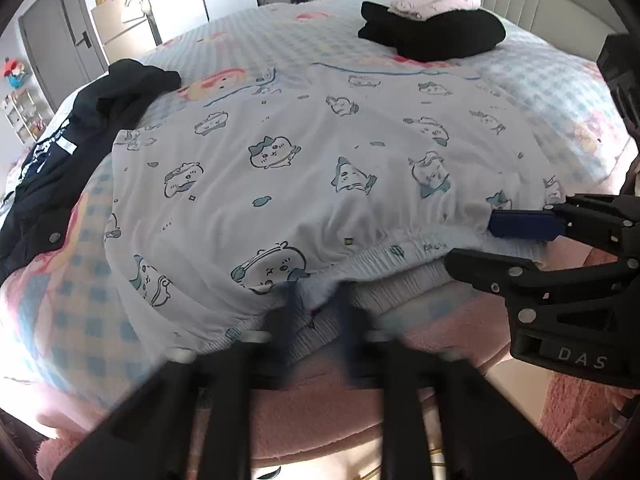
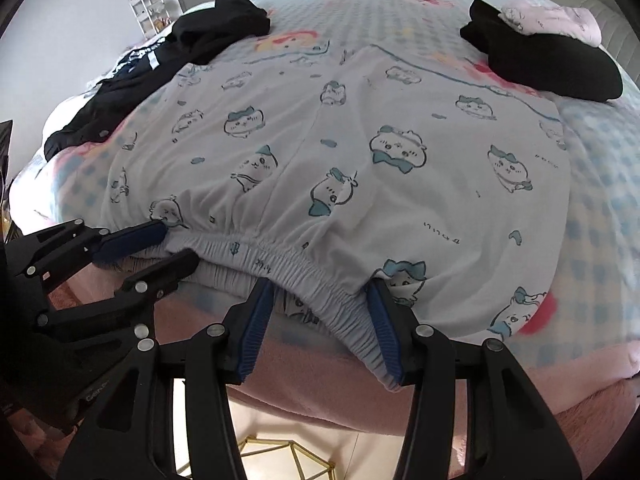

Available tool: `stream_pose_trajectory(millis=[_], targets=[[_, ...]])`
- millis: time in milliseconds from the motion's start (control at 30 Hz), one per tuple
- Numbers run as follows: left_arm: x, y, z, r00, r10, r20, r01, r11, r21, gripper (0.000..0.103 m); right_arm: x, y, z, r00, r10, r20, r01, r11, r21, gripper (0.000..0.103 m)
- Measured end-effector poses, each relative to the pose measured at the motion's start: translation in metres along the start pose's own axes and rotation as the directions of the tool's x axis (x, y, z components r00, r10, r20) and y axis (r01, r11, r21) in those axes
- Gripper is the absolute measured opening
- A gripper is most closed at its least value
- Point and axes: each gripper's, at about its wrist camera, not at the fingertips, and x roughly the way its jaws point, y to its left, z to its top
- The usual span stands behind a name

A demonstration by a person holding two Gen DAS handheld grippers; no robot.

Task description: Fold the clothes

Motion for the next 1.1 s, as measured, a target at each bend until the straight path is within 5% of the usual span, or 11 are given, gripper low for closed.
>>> stream_pose_trajectory(millis=[367, 533, 633, 767, 800, 833, 1000, 1100], targets=[[-0.027, 0.007, -0.011, 0.998, -0.044, 0.042, 0.045, 0.999, -0.018, 0.002, -0.018, -0.014, 0.000, 0.996, 0.080, 0.033, -0.084, 0.990, 0.111, 0.052], [-0.009, 0.006, -0.020, 0.995, -0.084, -0.053, 0.083, 0.997, -0.007, 0.004, -0.015, -0.018, 0.002, 0.997, 0.067, 0.036, -0.071, 0.987, 0.143, 0.052], [-0.010, 0.022, -0.022, 0.984, -0.163, -0.067, 0.157, 0.983, -0.095, 0.006, 0.000, -0.022, 0.004, 1.000, 0.019, -0.022, -0.016, 0.991, 0.136, 0.052], [-0.031, 0.069, -0.020, 0.974, -0.220, 0.061, 0.228, 0.927, -0.297, 0.009, 0.006, -0.021, -0.003, 0.996, -0.009, -0.087, 0.018, 0.994, 0.104, 0.052], [-0.032, 0.082, -0.019, 0.972, -0.221, 0.082, 0.236, 0.907, -0.348, 0.017, 0.006, -0.021, -0.004, 0.995, -0.016, -0.099, 0.026, 0.995, 0.097, 0.052], [-0.029, 0.088, -0.018, 0.973, -0.218, 0.073, 0.230, 0.903, -0.364, 0.025, 0.005, -0.019, -0.005, 0.994, -0.023, -0.110, 0.033, 0.995, 0.092, 0.052], [-0.012, 0.094, -0.018, 0.983, -0.181, -0.006, 0.168, 0.923, -0.347, 0.026, -0.008, -0.011, 0.006, 0.998, 0.012, -0.056, -0.007, 0.997, 0.082, 0.052], [-0.003, 0.093, -0.030, 0.989, -0.104, -0.101, 0.065, 0.940, -0.335, 0.026, -0.010, -0.004, 0.013, 0.999, 0.038, -0.012, -0.037, 0.997, 0.068, 0.060]])
